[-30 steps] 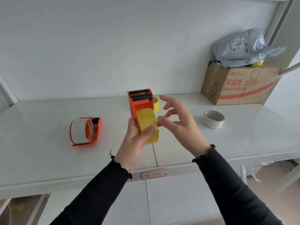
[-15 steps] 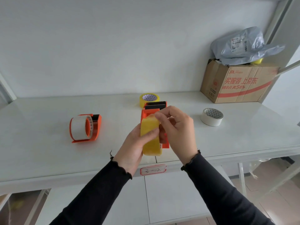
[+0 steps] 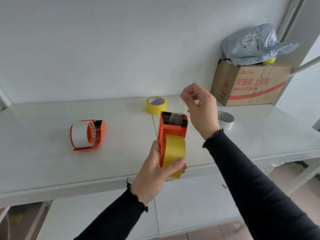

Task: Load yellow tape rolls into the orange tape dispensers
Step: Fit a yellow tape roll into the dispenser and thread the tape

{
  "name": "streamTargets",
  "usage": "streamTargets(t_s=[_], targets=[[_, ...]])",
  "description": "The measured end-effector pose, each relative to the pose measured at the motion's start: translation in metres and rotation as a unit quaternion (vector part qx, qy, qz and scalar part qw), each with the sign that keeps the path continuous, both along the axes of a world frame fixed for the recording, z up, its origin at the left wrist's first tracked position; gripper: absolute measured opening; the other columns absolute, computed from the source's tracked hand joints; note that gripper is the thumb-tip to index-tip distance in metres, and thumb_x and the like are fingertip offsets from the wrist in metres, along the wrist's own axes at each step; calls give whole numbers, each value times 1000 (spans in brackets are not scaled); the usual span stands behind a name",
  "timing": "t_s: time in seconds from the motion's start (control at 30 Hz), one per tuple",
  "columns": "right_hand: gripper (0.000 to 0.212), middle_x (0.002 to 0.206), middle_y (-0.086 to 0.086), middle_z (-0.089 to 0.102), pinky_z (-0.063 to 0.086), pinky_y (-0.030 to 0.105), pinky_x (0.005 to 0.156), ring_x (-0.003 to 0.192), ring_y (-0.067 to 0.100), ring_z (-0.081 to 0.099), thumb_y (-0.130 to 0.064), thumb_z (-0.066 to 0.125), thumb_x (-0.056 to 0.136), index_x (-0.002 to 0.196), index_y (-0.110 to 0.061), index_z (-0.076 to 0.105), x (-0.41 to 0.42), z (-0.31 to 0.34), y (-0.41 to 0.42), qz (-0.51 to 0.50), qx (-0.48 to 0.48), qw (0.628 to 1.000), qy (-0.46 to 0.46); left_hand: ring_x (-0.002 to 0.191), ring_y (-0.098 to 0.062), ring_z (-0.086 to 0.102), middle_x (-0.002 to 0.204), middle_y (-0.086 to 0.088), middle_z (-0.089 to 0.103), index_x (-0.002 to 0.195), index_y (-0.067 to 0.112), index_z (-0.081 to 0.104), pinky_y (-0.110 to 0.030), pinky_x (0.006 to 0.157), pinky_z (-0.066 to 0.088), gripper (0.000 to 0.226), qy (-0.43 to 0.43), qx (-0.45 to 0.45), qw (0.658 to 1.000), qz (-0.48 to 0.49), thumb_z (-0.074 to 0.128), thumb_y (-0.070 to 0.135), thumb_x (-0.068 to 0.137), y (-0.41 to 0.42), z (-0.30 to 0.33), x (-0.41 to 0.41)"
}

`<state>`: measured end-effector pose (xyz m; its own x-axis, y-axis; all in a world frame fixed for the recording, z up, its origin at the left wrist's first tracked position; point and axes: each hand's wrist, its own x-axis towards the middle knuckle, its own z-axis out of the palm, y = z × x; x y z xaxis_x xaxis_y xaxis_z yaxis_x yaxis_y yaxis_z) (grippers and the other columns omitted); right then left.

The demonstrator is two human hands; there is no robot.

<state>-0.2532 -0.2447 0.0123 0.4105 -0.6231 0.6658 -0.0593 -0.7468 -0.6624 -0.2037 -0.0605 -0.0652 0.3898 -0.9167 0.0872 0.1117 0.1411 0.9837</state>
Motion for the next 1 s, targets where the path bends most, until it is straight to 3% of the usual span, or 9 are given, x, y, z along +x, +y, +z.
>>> streamTargets(t_s=[0.1, 0.3, 0.47, 0.57, 0.67, 0.73, 0.8, 0.93, 1.0], targets=[[12, 70, -11, 58, 53, 37, 55, 61, 9, 57, -13, 58, 94, 83, -13, 62, 3, 23, -23, 9, 69, 997, -43, 83, -26, 75, 102, -13, 70, 126, 20, 49, -33, 75, 58, 52, 9, 1, 1000, 8, 77, 22, 81, 3, -4, -6], [15, 84, 8, 71, 52, 27, 50, 61, 12, 60, -10, 52, 97, 84, -12, 59, 21, 27, -51, 63, 167, 984, 18, 73, -23, 70, 90, -12, 71, 125, 19, 53, -33, 71, 57, 82, 33, -12, 999, 10, 89, 47, 57, 5, 8, -7], [21, 83, 6, 72, 56, 26, 53, 64, 14, 62, -10, 49, 100, 81, -16, 55, 35, 34, -70, 39, 244, 969, -5, 73, -26, 73, 94, -15, 73, 122, 15, 54, -31, 68, 57, 59, 37, -15, 999, 10, 86, 15, 73, 9, 11, -11], [20, 85, 6, 71, 59, 33, 71, 73, 18, 65, -3, 44, 102, 88, -12, 55, 40, 17, -77, 68, 356, 932, 8, 79, -26, 74, 87, -18, 73, 122, 12, 52, -33, 72, 57, 54, 21, -59, 998, 5, 78, 15, 75, 12, 13, -11], [11, 91, 15, 65, 54, 27, 64, 72, 22, 59, -1, 49, 94, 98, 2, 59, 45, -22, -61, 130, 401, 906, 42, 67, -23, 68, 75, -16, 68, 118, -2, 51, -28, 68, 54, 50, 9, -122, 992, 33, 75, 11, 75, 8, 23, -4], [38, 107, 28, 66, 51, 40, 81, 86, 33, 61, -4, 54, 88, 121, 13, 54, 46, -53, -45, 197, 411, 889, 51, 66, -22, 64, 72, -15, 65, 107, -13, 52, -26, 68, 53, 42, 9, -158, 986, 52, 71, 11, 77, 3, 30, 6], [31, 113, 31, 68, 46, 51, 83, 93, 37, 58, 0, 52, 94, 124, 9, 54, 42, -73, -23, 270, 429, 862, 15, 69, -22, 62, 71, -14, 63, 93, -15, 54, -26, 71, 52, 33, 15, -181, 980, 78, 68, 11, 79, -1, 37, 19], [37, 118, 20, 68, 55, 37, 84, 100, 31, 61, 4, 48, 96, 132, 2, 60, 36, -86, 25, 354, 481, 795, -108, 71, -20, 62, 68, -9, 62, 69, -3, 58, -26, 72, 52, 20, 64, -204, 970, 117, 64, 12, 81, -9, 47, 41], [35, 116, 16, 69, 52, 39, 88, 104, 29, 59, 5, 44, 98, 127, -1, 64, 37, -88, 42, 341, 494, 787, -143, 65, -16, 62, 64, -3, 63, 64, 10, 64, -26, 70, 53, 21, 121, -207, 963, 121, 60, 10, 85, -13, 47, 46]])
